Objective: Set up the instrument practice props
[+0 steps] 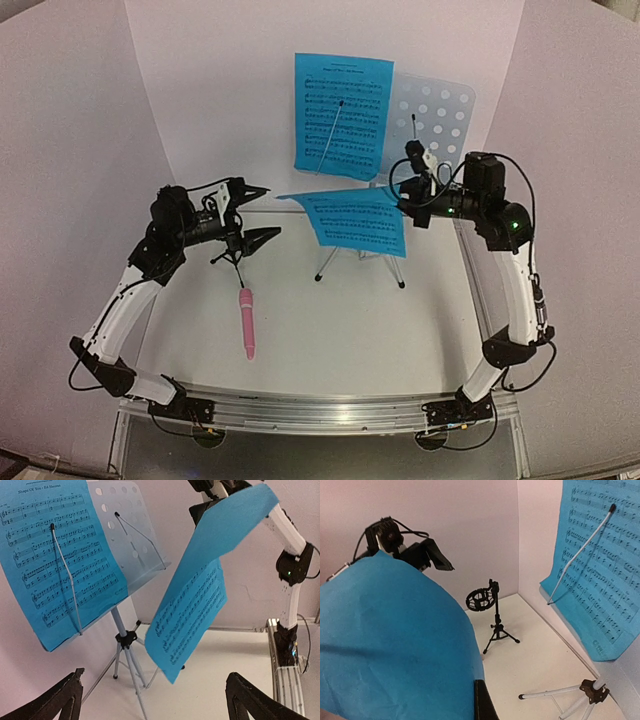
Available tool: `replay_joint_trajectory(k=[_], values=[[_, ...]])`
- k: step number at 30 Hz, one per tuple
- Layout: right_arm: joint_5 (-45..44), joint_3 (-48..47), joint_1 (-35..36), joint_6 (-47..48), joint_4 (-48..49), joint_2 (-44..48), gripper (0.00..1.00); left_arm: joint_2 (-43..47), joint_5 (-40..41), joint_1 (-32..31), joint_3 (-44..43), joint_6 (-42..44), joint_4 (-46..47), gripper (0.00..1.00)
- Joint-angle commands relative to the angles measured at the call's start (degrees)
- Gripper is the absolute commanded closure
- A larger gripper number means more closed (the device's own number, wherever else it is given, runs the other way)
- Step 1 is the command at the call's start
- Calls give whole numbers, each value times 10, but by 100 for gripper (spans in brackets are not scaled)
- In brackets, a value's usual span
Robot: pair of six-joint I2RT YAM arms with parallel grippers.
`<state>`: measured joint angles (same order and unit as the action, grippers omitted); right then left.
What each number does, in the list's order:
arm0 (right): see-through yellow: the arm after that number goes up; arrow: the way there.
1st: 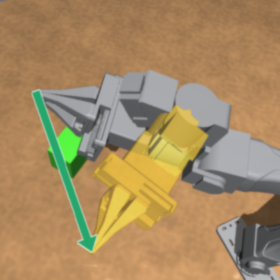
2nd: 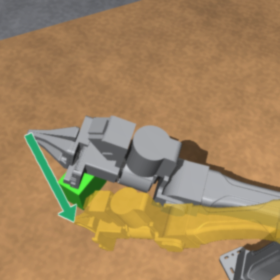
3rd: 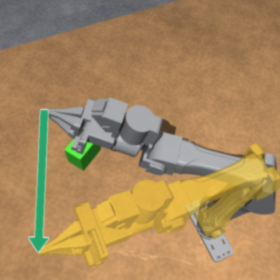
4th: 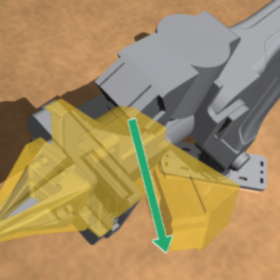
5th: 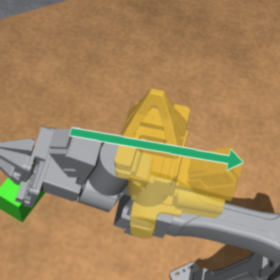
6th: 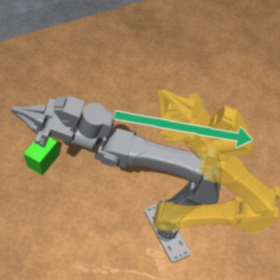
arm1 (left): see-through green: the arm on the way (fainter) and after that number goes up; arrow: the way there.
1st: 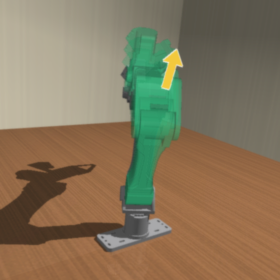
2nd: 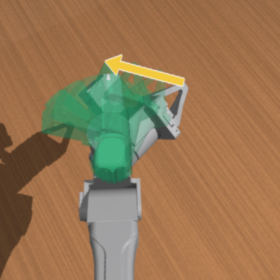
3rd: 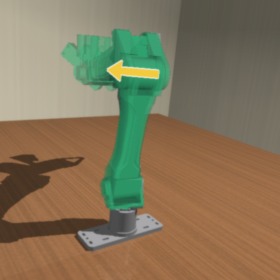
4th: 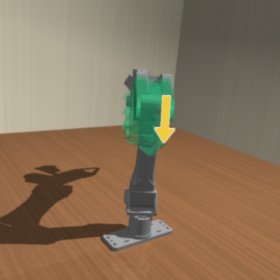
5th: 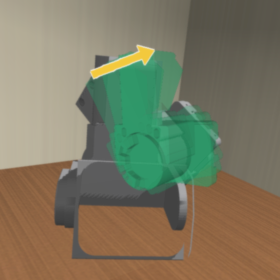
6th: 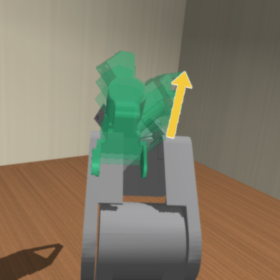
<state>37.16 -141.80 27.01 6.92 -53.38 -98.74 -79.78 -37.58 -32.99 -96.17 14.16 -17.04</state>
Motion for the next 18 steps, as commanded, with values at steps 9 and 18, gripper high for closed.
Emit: replay_joint_trajectory(k=[9, 18], values=[[173, -13, -66, -174, 150, -21, 100, -105, -73, -31, -83, -91, 165, 5], [184, -5, -67, -203, 177, -28, 100, -154, -83, -62, -153, -135, 191, 38]])
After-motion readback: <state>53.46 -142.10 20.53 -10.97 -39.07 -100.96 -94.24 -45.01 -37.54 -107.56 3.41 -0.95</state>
